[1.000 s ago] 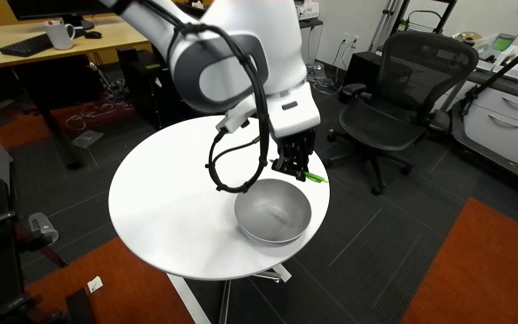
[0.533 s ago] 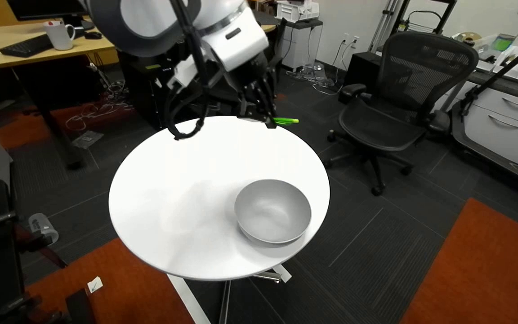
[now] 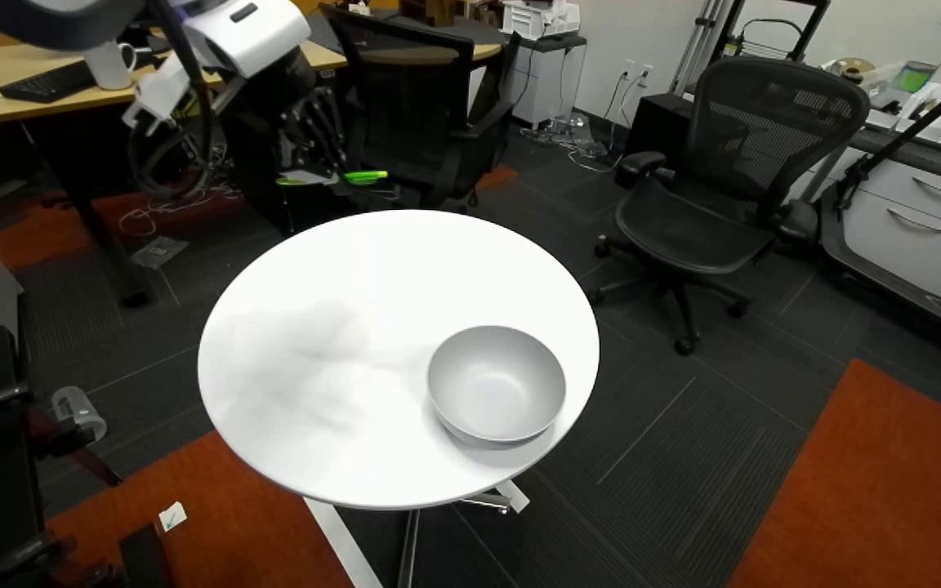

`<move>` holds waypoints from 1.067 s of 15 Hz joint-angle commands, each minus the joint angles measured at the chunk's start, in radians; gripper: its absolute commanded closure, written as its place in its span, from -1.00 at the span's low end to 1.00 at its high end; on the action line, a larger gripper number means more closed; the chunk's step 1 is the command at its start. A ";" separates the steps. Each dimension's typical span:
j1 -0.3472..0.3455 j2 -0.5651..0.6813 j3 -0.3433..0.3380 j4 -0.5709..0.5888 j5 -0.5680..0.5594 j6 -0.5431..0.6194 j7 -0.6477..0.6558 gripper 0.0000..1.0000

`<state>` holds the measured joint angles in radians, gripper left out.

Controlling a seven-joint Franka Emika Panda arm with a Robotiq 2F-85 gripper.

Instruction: Remove the green pen from the grey bowl

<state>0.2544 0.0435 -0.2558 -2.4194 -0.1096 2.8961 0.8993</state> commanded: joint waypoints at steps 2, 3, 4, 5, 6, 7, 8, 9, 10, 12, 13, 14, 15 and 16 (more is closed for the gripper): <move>-0.078 -0.143 0.179 -0.123 0.162 -0.119 -0.236 0.94; -0.085 -0.149 0.203 -0.128 0.206 -0.147 -0.286 0.94; -0.095 -0.141 0.222 -0.125 0.226 -0.175 -0.314 0.94; -0.110 -0.120 0.237 -0.120 0.218 -0.192 -0.319 0.94; -0.121 -0.107 0.247 -0.119 0.227 -0.206 -0.338 0.94; -0.142 -0.083 0.257 -0.119 0.174 -0.213 -0.295 0.94; -0.149 -0.069 0.261 -0.119 0.182 -0.216 -0.308 0.94; -0.163 -0.040 0.264 -0.115 0.147 -0.212 -0.276 0.94; -0.173 -0.012 0.263 -0.110 0.108 -0.205 -0.248 0.94; -0.180 0.053 0.249 -0.096 0.041 -0.186 -0.205 0.94; -0.178 0.090 0.237 -0.084 -0.001 -0.177 -0.167 0.94; -0.173 0.130 0.220 -0.071 -0.046 -0.164 -0.123 0.94; -0.162 0.163 0.202 -0.058 -0.084 -0.153 -0.081 0.94; -0.150 0.197 0.183 -0.043 -0.113 -0.139 -0.045 0.94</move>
<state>0.0833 0.1386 -0.0343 -2.5191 -0.1405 2.7185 0.7531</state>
